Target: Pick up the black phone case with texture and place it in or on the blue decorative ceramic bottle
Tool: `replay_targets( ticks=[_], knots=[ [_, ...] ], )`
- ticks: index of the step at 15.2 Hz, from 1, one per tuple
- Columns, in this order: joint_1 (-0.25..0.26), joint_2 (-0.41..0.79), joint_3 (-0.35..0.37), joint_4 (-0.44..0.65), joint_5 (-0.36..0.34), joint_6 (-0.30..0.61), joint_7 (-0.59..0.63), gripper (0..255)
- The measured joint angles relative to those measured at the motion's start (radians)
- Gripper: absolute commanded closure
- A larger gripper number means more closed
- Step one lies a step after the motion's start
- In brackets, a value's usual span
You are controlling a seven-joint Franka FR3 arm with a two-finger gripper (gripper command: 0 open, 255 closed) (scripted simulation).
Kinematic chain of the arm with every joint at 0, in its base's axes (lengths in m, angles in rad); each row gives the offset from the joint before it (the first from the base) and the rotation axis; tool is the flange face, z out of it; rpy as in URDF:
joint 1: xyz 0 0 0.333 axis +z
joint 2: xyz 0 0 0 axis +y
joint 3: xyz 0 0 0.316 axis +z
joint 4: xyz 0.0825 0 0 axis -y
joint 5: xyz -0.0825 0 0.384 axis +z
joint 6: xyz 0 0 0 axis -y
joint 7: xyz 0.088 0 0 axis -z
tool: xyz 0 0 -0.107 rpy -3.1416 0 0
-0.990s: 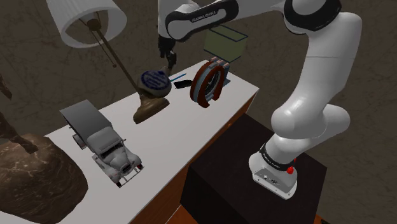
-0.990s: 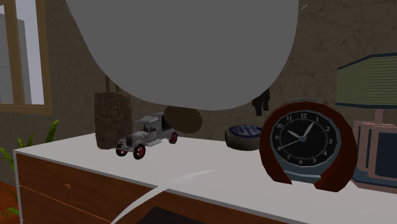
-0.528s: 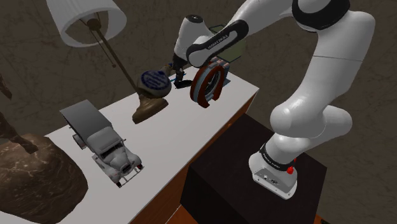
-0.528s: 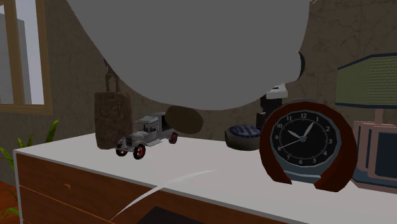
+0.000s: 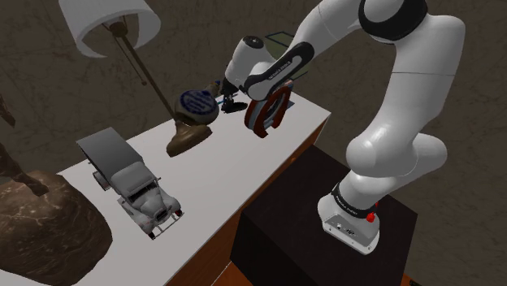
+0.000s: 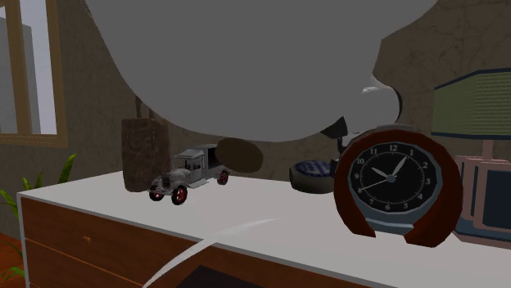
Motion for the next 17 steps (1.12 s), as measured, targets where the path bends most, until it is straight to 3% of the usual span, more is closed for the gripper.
replay_targets(
  ticks=[3,8,9,17],
  knots=[
    [0.036,0.015,-0.031,0.027,-0.030,0.009,0.028,0],
    [0.047,0.018,-0.043,0.035,-0.036,0.009,0.035,0],
    [0.034,0.016,-0.031,0.030,-0.025,0.007,0.021,255],
    [-0.023,-0.004,0.016,-0.005,0.021,-0.003,-0.029,255]
  ],
)
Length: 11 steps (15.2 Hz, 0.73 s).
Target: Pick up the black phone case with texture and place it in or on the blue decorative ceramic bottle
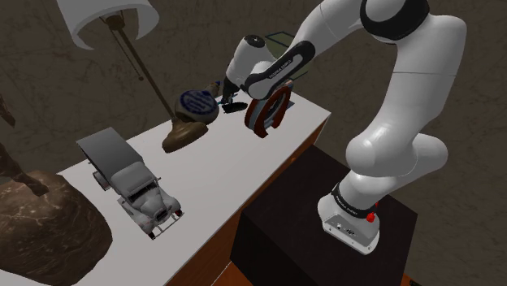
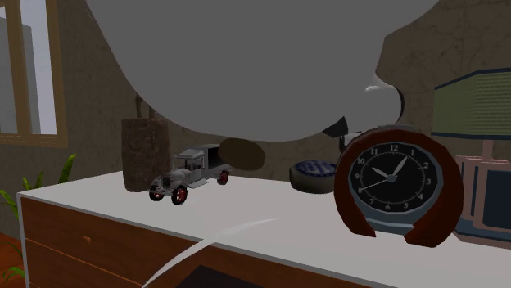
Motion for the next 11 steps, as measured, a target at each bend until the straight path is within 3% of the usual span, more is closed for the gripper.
replay_targets(
  ticks=[1,2,3,4,6,8,11],
  knots=[
    [-0.011,-0.004,0.008,-0.005,0.008,-0.003,-0.010,255],
    [-0.010,-0.006,0.010,-0.004,0.009,-0.003,-0.010,0],
    [-0.009,-0.006,0.010,-0.003,0.008,-0.003,-0.009,0],
    [-0.052,0.009,0.057,0.018,0.042,-0.052,-0.060,0],
    [-0.128,0.077,0.142,0.123,0.114,-0.276,-0.294,0],
    [-0.130,0.146,0.169,0.257,0.147,-0.517,-0.479,0],
    [-0.118,0.193,0.160,0.313,0.145,-0.597,-0.543,0]
  ],
)
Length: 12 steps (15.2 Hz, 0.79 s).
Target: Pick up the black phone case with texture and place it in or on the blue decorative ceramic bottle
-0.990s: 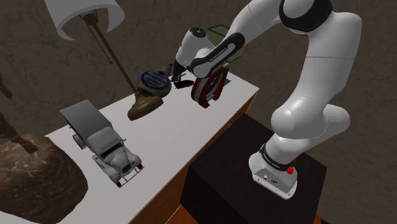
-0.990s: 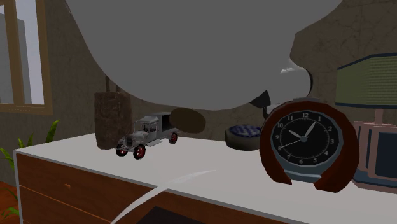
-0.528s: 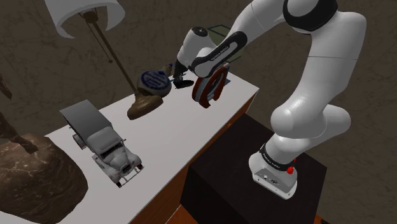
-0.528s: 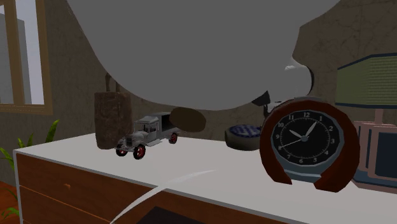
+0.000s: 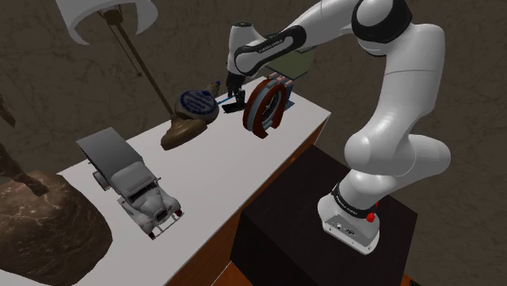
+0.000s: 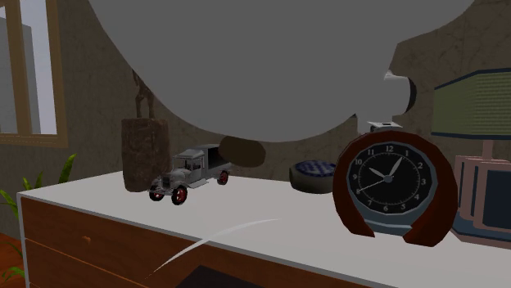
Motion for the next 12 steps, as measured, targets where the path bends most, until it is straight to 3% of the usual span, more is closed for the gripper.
replay_targets(
  ticks=[11,12],
  knots=[
    [0.025,0.053,-0.035,0.006,-0.037,0.032,0.011,0],
    [0.025,0.053,-0.035,0.006,-0.037,0.032,0.011,255]
  ],
)
